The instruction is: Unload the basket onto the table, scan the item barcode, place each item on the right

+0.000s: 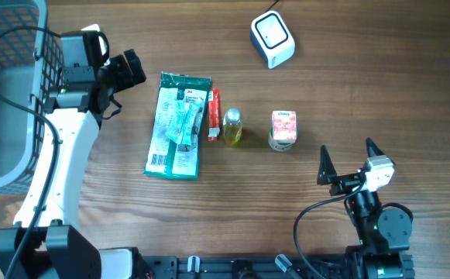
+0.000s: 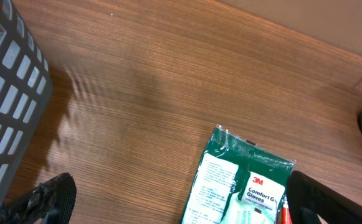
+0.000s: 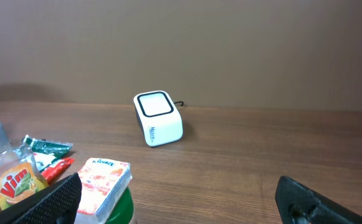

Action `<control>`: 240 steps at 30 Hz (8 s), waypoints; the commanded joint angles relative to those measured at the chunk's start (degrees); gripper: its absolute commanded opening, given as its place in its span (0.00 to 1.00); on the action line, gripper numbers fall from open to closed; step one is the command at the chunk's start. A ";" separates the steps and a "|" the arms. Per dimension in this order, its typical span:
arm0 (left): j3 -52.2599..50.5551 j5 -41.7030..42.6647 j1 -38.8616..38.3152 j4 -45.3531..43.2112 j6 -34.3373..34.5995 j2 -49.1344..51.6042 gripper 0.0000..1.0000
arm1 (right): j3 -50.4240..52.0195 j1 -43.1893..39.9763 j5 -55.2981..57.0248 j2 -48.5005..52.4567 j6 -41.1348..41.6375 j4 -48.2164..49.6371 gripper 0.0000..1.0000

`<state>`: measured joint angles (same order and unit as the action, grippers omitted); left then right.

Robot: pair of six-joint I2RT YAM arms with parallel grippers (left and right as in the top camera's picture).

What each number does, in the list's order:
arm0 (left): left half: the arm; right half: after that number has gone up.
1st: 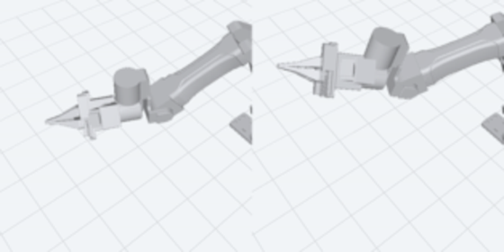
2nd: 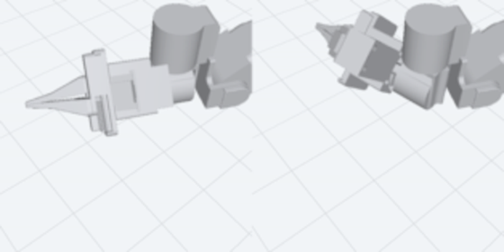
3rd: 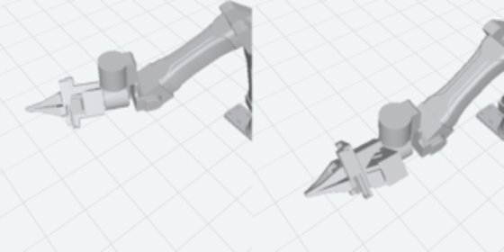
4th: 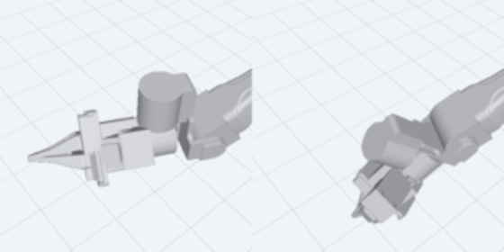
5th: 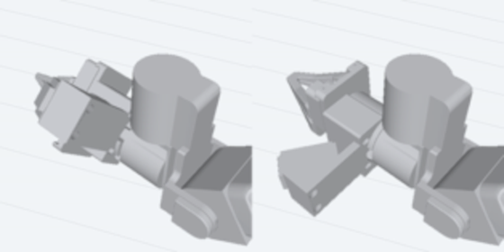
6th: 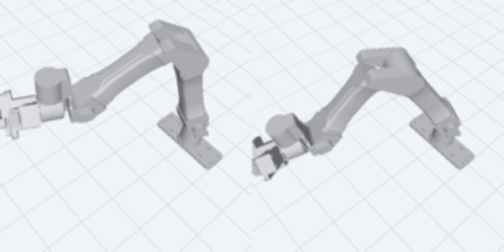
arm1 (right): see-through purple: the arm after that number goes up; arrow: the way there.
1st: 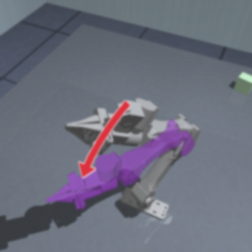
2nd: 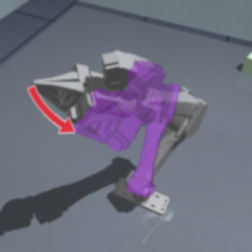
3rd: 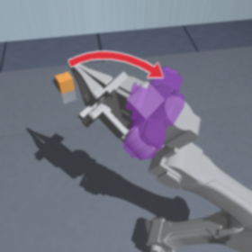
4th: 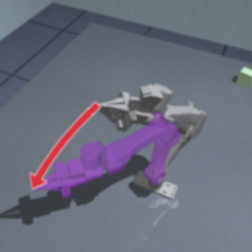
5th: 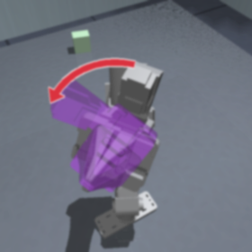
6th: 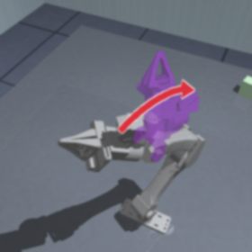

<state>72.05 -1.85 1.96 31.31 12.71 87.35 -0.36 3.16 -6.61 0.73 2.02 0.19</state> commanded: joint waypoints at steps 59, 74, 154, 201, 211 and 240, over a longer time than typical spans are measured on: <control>0.37 -0.57 0.24 0.02 -0.48 0.02 1.00 | 0.07 -0.24 -0.07 -0.46 -0.50 0.20 1.00; 0.37 -0.57 0.24 0.02 -0.48 0.02 1.00 | -9.25 -0.24 -3.28 0.63 4.37 -9.46 1.00; 0.37 -0.57 0.24 0.02 -0.48 0.02 1.00 | -77.00 0.74 -17.79 88.67 9.94 -56.81 1.00; 0.37 -0.57 0.24 0.02 -0.48 0.02 1.00 | -59.74 8.57 -10.14 89.07 18.45 -42.10 0.27; 0.37 -0.57 0.24 0.02 -0.48 0.02 1.00 | -58.29 8.55 -11.41 89.05 19.43 -40.54 0.14; 0.37 -0.57 0.24 0.02 -0.48 0.02 1.00 | -59.52 -11.76 -86.38 78.93 0.94 -41.40 0.04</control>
<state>72.05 -1.87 1.96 31.46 12.71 87.37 -60.73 -8.45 -81.60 79.92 7.27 -41.28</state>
